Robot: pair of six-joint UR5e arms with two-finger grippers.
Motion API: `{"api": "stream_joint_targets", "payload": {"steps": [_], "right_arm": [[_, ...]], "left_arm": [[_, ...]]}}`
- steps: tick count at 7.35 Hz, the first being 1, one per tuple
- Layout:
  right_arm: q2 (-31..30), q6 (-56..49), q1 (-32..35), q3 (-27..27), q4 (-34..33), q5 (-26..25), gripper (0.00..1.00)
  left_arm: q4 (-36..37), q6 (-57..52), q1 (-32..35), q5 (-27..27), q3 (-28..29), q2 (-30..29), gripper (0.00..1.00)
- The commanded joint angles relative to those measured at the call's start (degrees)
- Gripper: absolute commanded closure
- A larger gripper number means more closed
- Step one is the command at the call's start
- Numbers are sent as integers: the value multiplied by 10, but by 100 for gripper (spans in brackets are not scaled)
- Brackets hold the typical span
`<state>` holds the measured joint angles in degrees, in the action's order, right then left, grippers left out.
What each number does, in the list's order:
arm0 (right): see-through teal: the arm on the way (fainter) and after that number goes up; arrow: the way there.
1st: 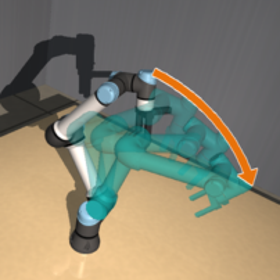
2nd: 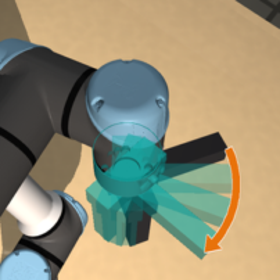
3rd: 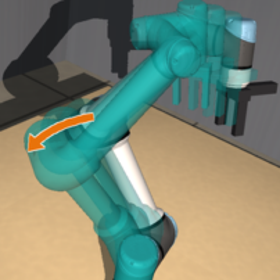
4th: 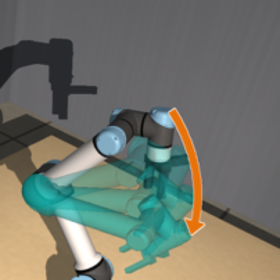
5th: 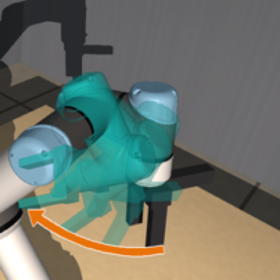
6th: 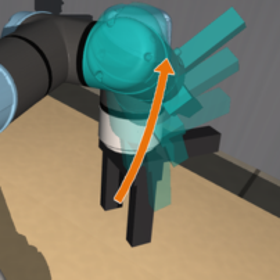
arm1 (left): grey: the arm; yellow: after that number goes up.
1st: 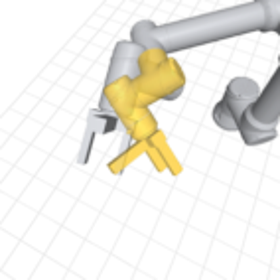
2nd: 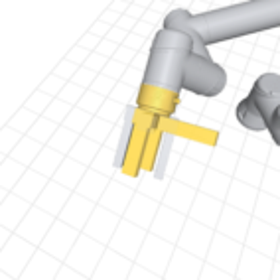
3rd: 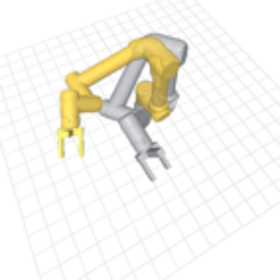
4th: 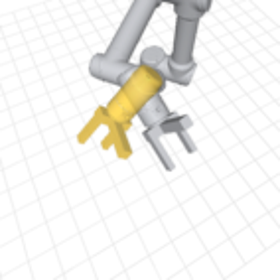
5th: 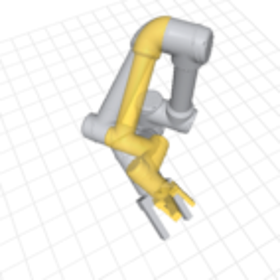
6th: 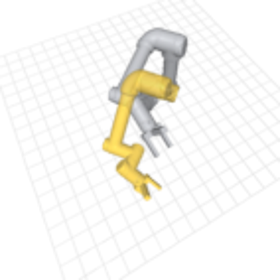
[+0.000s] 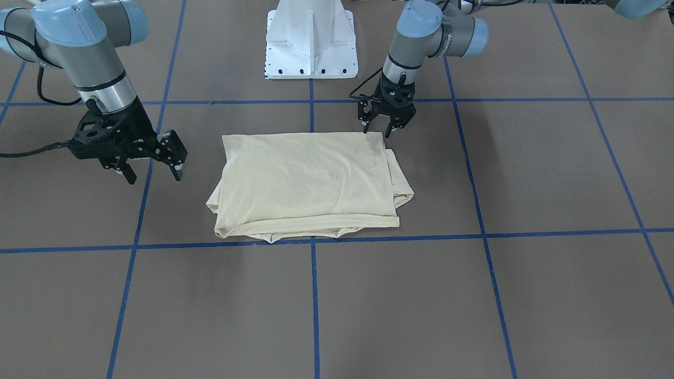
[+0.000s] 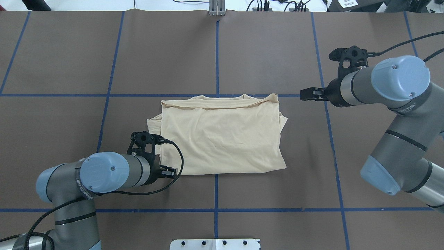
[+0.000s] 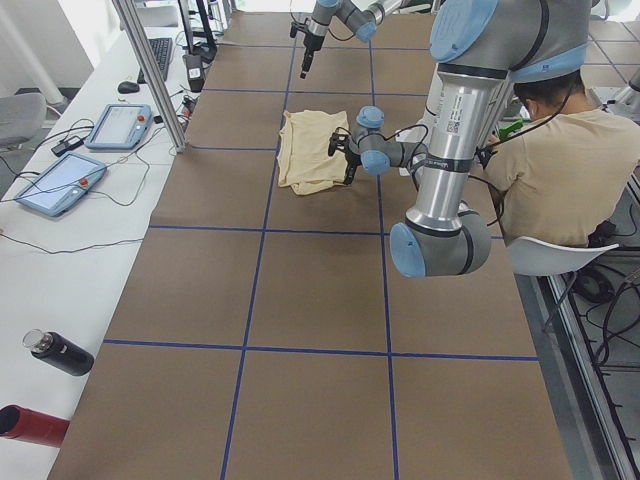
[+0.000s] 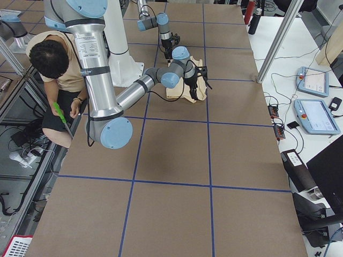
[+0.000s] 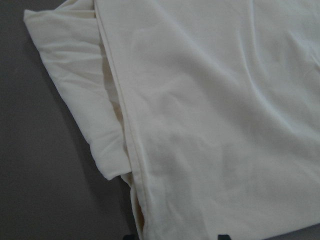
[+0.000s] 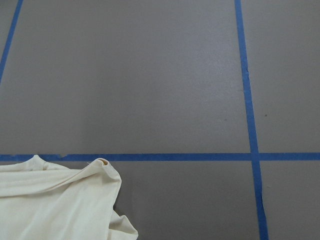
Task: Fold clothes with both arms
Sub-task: 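Release the hem and draw both grippers back from the folded shirt, then grasp the shirt's near edge with the left gripper and rotate it upright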
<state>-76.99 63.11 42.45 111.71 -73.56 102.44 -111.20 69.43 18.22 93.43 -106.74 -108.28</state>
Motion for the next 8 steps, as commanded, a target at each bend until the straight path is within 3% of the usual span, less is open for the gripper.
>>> {"api": "stream_joint_targets", "payload": {"steps": [1, 3, 4, 6, 8], "right_arm": [[0, 0, 0, 0, 0, 0, 0], [1, 1, 0, 0, 0, 0, 0], [1, 0, 0, 0, 0, 0, 0], [1, 1, 0, 0, 0, 0, 0], [2, 2, -1, -1, 0, 0, 0]], "left_arm": [[0, 1, 1, 1, 5, 0, 46], [-2, 1, 0, 1, 10, -3, 69], [-2, 1, 0, 1, 9, -4, 100], [1, -1, 7, -1, 1, -3, 100], [5, -79, 56, 0, 7, 0, 100]]}}
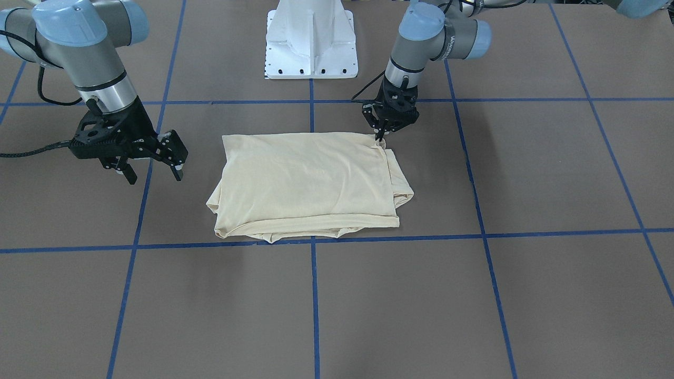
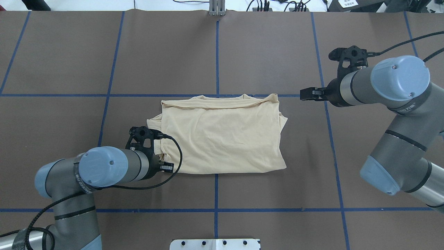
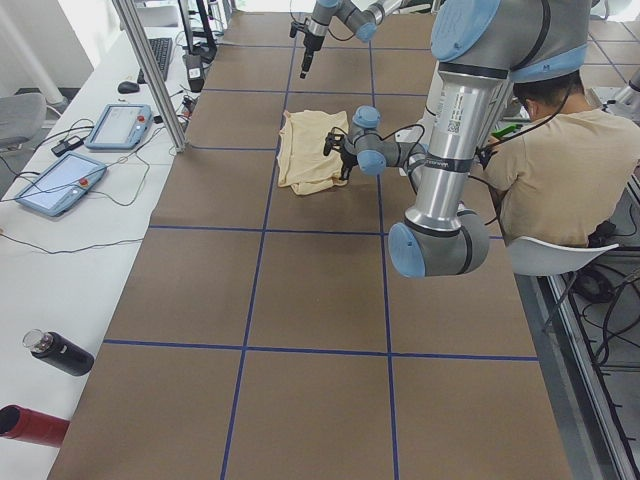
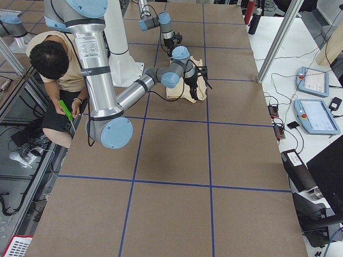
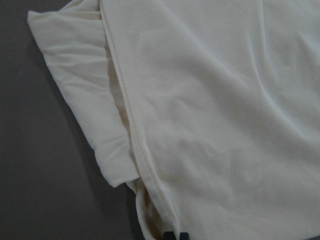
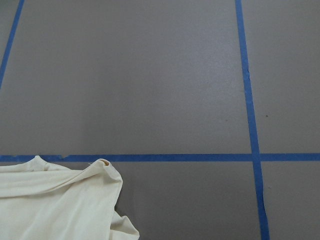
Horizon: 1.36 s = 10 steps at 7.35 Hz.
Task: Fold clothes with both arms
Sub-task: 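Grasp the shirt's near edge with the left gripper and rotate it upright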
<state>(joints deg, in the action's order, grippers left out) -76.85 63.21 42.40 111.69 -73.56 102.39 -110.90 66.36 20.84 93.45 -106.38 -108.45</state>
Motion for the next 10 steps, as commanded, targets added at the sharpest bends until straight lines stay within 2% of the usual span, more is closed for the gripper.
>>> {"api": "stream_joint_targets", "payload": {"steps": [1, 2, 3, 4, 6, 7, 8, 9, 10], "right_arm": [[1, 2, -1, -1, 0, -1, 0], [1, 3, -1, -1, 0, -1, 0], [2, 2, -2, -2, 0, -1, 0], [2, 2, -2, -3, 0, 0, 0], [3, 5, -2, -3, 0, -1, 0], [4, 7, -3, -2, 0, -1, 0], [5, 9, -3, -2, 0, -1, 0], [6, 9, -4, -4, 0, -2, 0], [33, 13, -7, -15, -9, -3, 0]], "left_arm": [[3, -92, 75, 1, 25, 0, 100], [-4, -151, 123, 2, 68, -5, 100], [-5, -195, 174, 2, 137, -64, 100], [-25, -204, 205, 2, 253, -147, 100], [-172, -251, 256, 9, 509, -300, 100], [-180, -269, 269, 20, 529, -314, 100], [-182, -288, 278, 31, 529, -312, 70], [-202, -301, 279, 32, 525, -302, 1], [-237, -306, 280, 50, 493, -272, 0]]}}
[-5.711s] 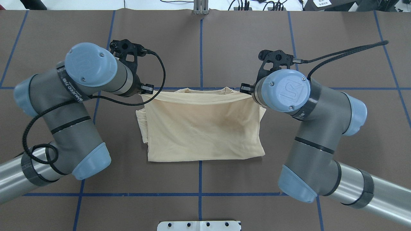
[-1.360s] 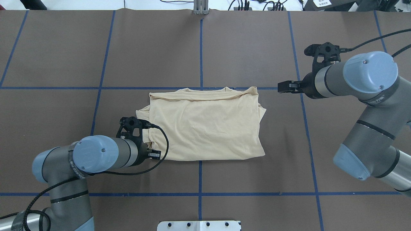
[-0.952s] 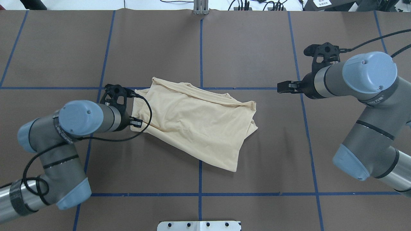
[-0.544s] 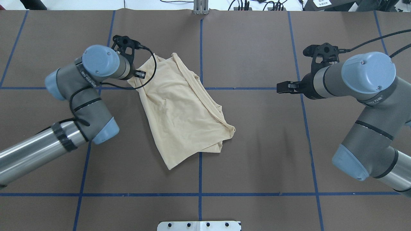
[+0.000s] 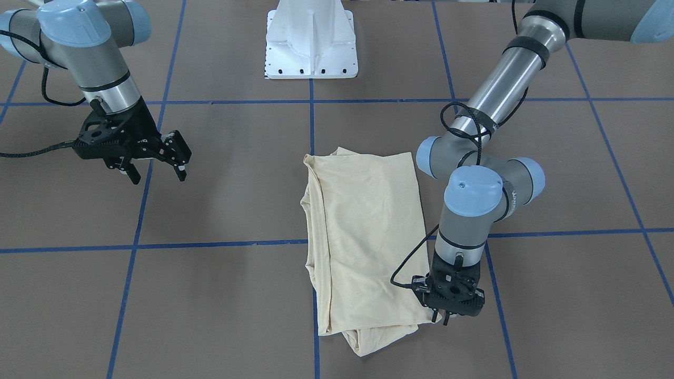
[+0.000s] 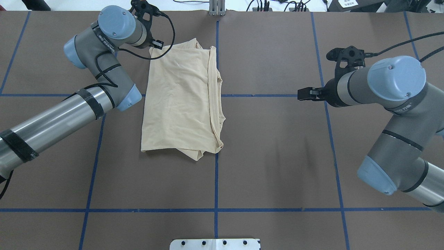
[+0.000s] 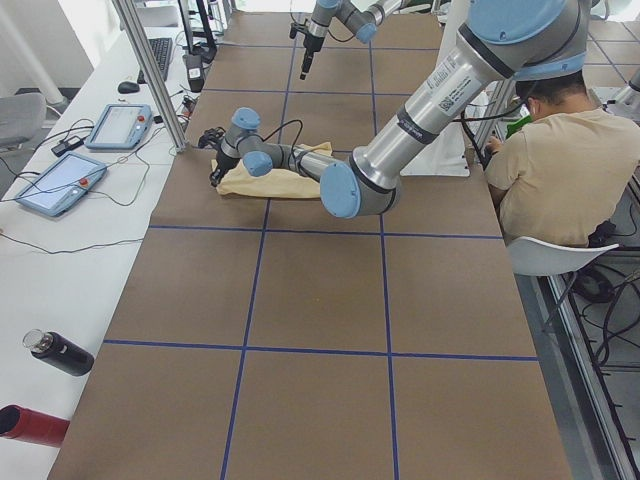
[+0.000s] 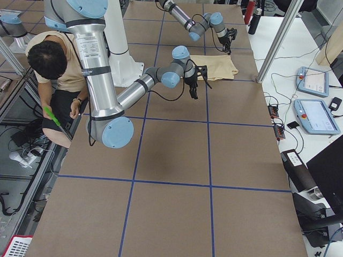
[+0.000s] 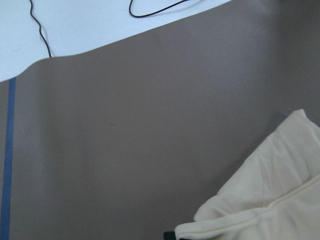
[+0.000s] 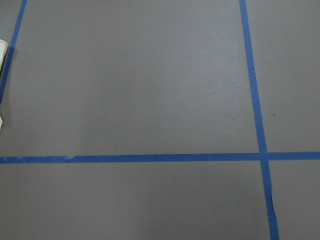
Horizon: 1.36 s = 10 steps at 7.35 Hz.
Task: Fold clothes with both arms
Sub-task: 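Grasp the shirt's near edge with the left gripper and rotate it upright, then move the right gripper to the shirt's side edge nearest it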
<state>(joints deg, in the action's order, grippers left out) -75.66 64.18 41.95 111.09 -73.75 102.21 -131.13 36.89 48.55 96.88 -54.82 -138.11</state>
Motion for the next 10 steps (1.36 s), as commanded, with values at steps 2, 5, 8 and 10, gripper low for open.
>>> {"api": "stream_joint_targets", "payload": {"steps": [2, 5, 8, 10], "right_arm": [[181, 136, -40, -163, -8, -46, 2], [266, 240, -113, -251, -4, -133, 50], [295, 298, -166, -290, -3, -174, 62], [294, 302, -180, -292, -3, -188, 63]], "left_arm": [[-34, -14, 3, 60, -117, 97, 0], [-33, -6, 3, 60, -142, 115, 0], [-33, -6, 2, 60, -152, 123, 0], [-33, -5, 2, 60, -152, 124, 0]]}}
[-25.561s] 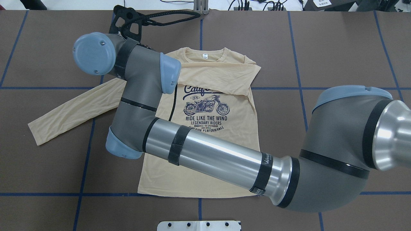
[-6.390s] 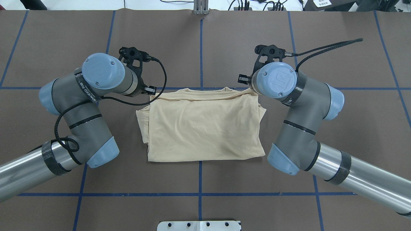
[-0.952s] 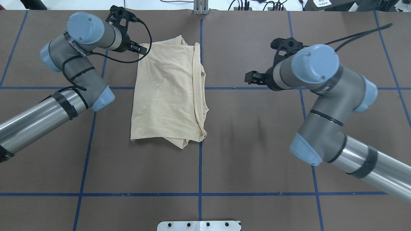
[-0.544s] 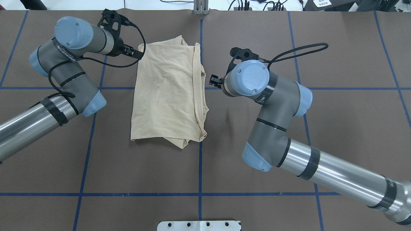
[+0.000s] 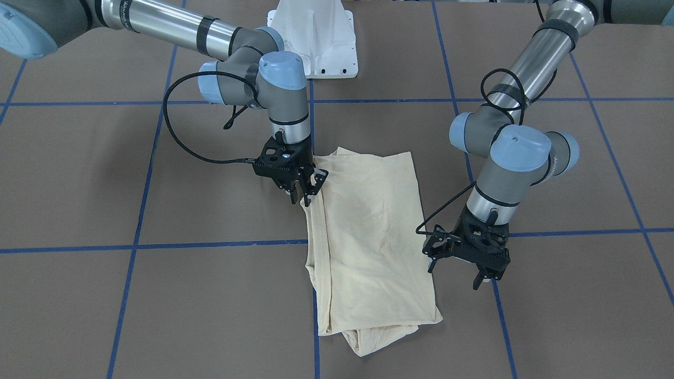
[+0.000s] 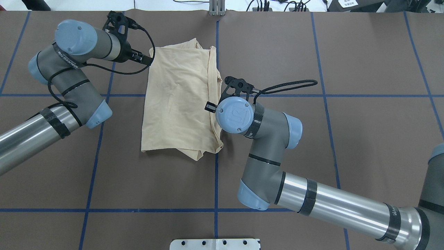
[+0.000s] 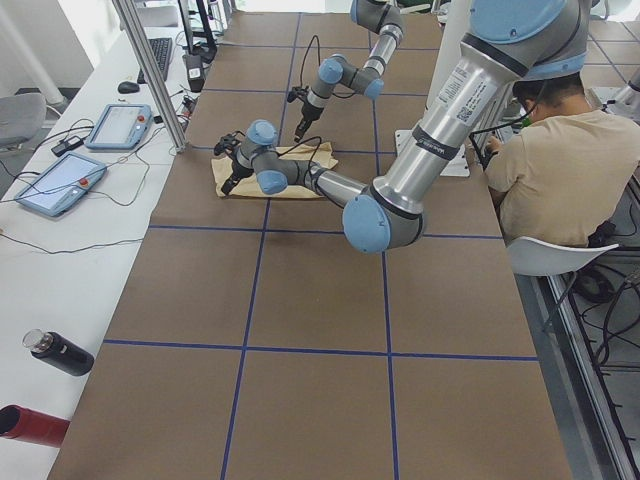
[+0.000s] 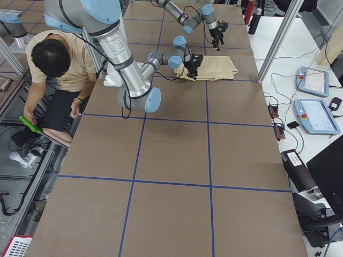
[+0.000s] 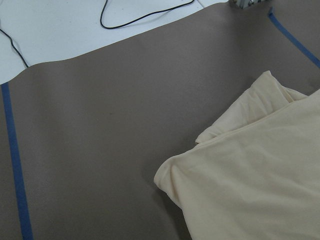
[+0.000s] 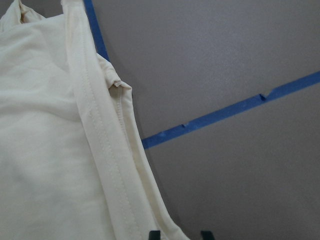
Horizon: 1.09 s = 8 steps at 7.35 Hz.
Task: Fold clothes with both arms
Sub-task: 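Move the right gripper to the shirt's side edge nearest it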
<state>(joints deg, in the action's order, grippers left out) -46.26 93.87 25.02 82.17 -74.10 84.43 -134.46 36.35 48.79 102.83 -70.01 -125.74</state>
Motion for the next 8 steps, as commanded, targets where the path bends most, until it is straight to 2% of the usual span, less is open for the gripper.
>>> {"api": "stream_joint_targets", "payload": {"steps": [1, 7, 8], "right_arm": [[2, 11, -12, -11, 0, -12, 63], [9, 6, -22, -25, -4, -19, 66], [10, 6, -22, -25, -4, -21, 95]], "left_arm": [[0, 0, 0, 0, 0, 1, 0], [0, -1, 0, -1, 0, 1, 0], [0, 0, 0, -1, 0, 1, 0]]}}
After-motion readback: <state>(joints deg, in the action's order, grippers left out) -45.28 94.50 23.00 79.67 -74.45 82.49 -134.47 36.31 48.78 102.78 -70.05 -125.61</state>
